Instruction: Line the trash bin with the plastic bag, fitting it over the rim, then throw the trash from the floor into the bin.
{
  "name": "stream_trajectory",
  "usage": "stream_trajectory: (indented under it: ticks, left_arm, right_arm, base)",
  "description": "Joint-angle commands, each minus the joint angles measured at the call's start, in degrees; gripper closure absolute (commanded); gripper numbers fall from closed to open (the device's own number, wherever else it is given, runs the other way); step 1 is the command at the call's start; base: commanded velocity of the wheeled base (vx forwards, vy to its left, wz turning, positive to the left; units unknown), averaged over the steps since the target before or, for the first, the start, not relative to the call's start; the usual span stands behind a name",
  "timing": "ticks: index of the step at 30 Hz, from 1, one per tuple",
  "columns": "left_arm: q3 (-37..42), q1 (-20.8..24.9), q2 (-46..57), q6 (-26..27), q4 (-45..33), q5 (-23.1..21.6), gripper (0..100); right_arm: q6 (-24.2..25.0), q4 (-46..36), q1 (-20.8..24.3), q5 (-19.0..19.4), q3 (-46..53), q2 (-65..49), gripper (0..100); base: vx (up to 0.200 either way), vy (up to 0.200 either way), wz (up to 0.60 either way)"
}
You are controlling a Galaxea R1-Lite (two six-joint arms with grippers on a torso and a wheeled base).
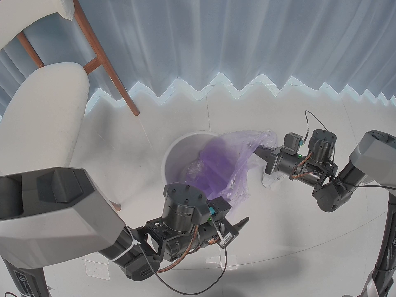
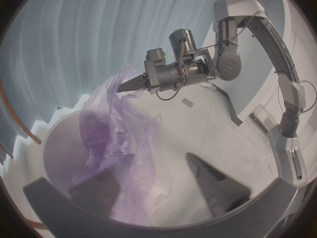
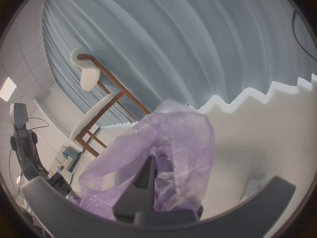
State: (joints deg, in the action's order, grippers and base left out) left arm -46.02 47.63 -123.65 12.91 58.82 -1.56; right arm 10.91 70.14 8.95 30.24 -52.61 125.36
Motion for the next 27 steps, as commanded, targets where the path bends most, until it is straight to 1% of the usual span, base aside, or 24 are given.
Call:
stream_trajectory:
  ticks: [1,3,7,13,17,23,27]
  left_arm:
    - [-0.12,1.15,1.48,-1.84,0.07,0.59,0]
    - [0.05,1.24,1.83,-1.92,-0.02,0.77,0]
    - [1.46,1.33,5.79,-2.1,-0.11,1.74,0]
    - [6.29,0.18,12.56,-2.1,-0.11,1.74,0]
    - [9.02,-2.36,15.19,-2.1,-0.2,1.82,0]
    - [8.75,-6.94,15.63,-2.01,-0.2,1.82,0]
    - [8.4,-8.61,15.54,-2.01,-0.28,1.82,0]
  right_arm:
    - [-0.01,0.08,0.02,0.08,0.58,0.15,100]
    - [-0.01,0.08,0.02,-0.01,0.67,0.15,100]
    - [-0.1,0.08,0.02,-0.01,0.76,0.06,100]
    - [-0.28,0.08,0.02,-0.01,0.93,-0.02,100]
    - [-1.15,0.08,0.02,-0.01,0.93,-0.02,100]
    - [-1.86,0.08,0.1,-0.01,0.85,-0.02,100]
    - [-1.86,0.08,0.1,-0.01,0.85,-0.02,100]
  base:
    - [0.0,0.0,0.0]
    - [0.0,0.0,0.0]
    - [0.0,0.0,0.0]
    - [0.0,0.0,0.0]
    - [0.0,0.0,0.0]
    - [0.0,0.0,0.0]
    - [0.0,0.0,0.0]
